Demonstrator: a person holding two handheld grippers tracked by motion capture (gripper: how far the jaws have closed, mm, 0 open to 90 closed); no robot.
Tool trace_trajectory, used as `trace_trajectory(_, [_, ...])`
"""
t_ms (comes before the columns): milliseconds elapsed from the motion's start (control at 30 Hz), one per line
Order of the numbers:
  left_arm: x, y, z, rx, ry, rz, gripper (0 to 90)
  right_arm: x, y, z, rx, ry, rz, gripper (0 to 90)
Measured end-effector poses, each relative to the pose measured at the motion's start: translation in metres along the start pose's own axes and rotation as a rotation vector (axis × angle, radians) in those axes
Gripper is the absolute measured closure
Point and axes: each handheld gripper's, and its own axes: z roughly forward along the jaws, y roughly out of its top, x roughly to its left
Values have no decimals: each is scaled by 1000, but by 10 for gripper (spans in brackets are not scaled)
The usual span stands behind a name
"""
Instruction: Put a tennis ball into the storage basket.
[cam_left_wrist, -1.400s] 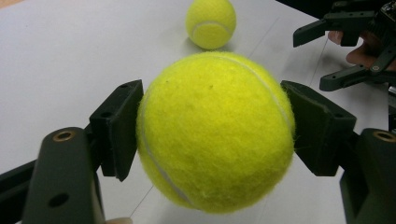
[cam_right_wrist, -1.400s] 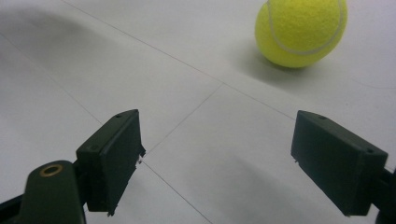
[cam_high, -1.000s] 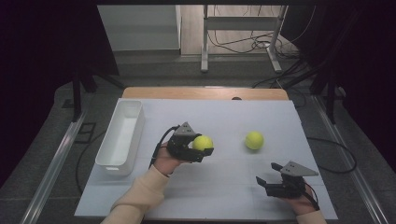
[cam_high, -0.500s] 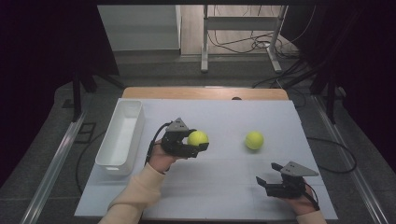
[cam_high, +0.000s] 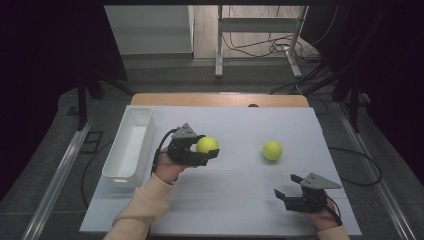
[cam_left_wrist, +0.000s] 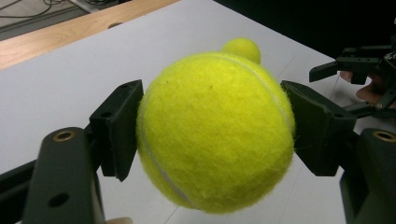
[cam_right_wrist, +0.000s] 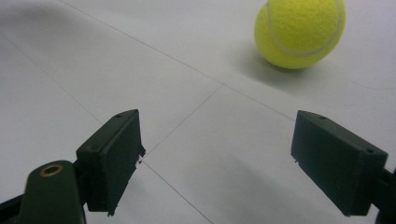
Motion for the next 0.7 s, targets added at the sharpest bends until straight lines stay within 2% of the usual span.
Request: trace_trajectory(700, [12, 3, -22, -36, 46, -15, 263, 0, 0, 0, -3, 1, 1, 170])
